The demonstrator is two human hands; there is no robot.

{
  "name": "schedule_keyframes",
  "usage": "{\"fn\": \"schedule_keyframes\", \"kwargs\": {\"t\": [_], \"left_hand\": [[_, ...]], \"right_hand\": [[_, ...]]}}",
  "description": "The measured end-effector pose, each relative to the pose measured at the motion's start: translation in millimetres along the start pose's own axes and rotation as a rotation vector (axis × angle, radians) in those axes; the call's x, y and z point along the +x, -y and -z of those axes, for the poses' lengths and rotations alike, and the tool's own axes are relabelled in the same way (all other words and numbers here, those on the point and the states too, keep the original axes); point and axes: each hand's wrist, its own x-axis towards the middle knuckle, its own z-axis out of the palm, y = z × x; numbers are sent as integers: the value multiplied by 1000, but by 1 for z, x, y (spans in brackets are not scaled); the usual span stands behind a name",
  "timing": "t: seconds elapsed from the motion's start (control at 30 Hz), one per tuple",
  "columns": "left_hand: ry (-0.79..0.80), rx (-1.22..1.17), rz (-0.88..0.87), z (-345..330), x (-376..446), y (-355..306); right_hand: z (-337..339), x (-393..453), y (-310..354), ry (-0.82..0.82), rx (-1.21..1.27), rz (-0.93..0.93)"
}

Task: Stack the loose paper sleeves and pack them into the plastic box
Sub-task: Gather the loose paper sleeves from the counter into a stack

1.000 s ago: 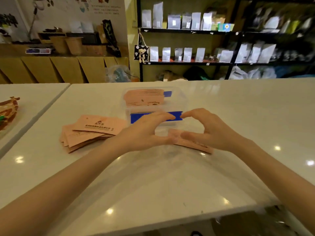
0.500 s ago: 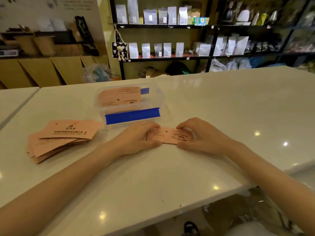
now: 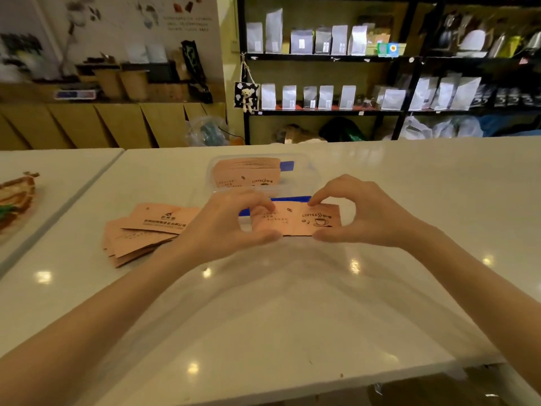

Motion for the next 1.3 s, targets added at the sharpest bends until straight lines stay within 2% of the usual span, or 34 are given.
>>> {"fn": "schedule_keyframes", "kwargs": {"t": [0.2,0.3,0.53,0.63,0.8,0.9,0.97,1.1,1.2,1.3], "left_hand": [[-163,7,77,55,-28,23],[-250,51,221,86,-51,47],[-241,-51,428,97,-73,85],[-219,-23,470,99,-85,99],[-151,2,516,94,-94,111],[-98,62,476,88,-96,110],[-52,82,483,89,-94,109],[-14,2,611,103,-79,115],[189,-12,781,114,-66,131],[379,-80,920,119,-58,143]], "right_hand": [[-13,47,39,-46,41,191],[-33,82,72,-1,55,307],[-67,118,99,138,-58,335],[-78,125,111,180,-152,387],[-87,131,115,258,-235,438],[-90,134,114,317,-267,445],[-86,140,115,341,-242,420],[-77,164,117,480,-115,292],[-76,185,124,645,-144,223],[-81,200,133,835,-349,180]]}}
